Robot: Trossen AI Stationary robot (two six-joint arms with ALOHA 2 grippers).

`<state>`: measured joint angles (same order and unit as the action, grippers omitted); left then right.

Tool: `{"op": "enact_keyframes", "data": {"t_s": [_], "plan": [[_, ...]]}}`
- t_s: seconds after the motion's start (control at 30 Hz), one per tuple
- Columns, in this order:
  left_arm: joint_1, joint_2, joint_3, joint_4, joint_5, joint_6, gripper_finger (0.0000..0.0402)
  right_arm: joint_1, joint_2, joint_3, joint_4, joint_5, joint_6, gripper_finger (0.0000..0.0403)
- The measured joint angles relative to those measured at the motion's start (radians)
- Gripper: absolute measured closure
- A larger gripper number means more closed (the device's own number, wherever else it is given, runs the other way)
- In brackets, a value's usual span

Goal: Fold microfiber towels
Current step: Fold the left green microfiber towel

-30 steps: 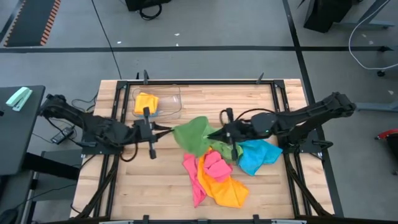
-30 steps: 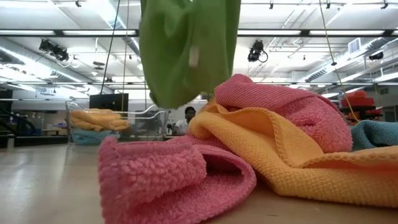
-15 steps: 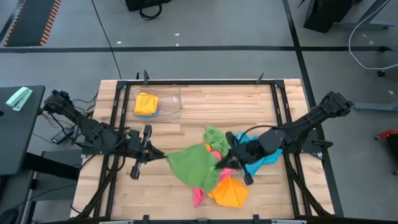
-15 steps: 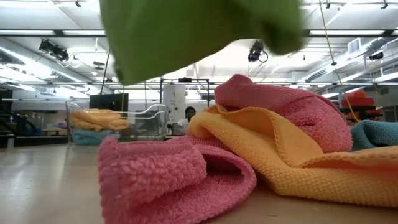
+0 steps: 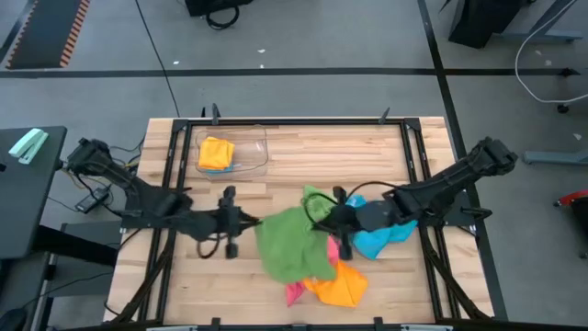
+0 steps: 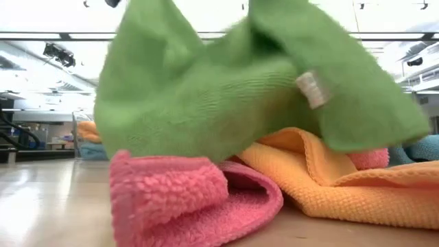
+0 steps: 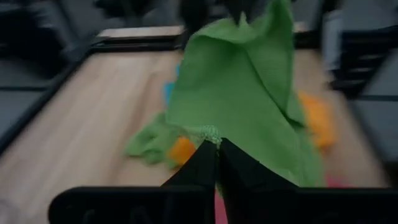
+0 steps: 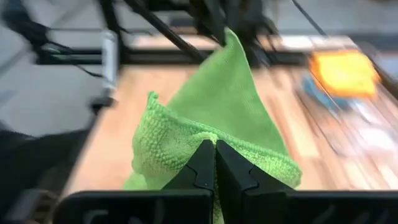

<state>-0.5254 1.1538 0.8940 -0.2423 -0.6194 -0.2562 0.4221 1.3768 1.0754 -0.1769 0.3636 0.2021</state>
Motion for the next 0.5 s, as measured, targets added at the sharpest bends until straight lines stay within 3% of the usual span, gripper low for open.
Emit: {"op": "enact_keyframes", "data": {"t_s": [0.2, 0.5], "plan": [[0.098, 0.095, 0.000, -0.027, -0.035, 0.022, 0.0383, -0.128, 0.056, -0.008, -0.066, 0.002, 0.058, 0.0393], [0.152, 0.221, 0.000, -0.031, -0.035, -0.015, 0.0377, -0.185, 0.185, -0.008, 0.062, -0.058, -0.001, 0.0393]]}}
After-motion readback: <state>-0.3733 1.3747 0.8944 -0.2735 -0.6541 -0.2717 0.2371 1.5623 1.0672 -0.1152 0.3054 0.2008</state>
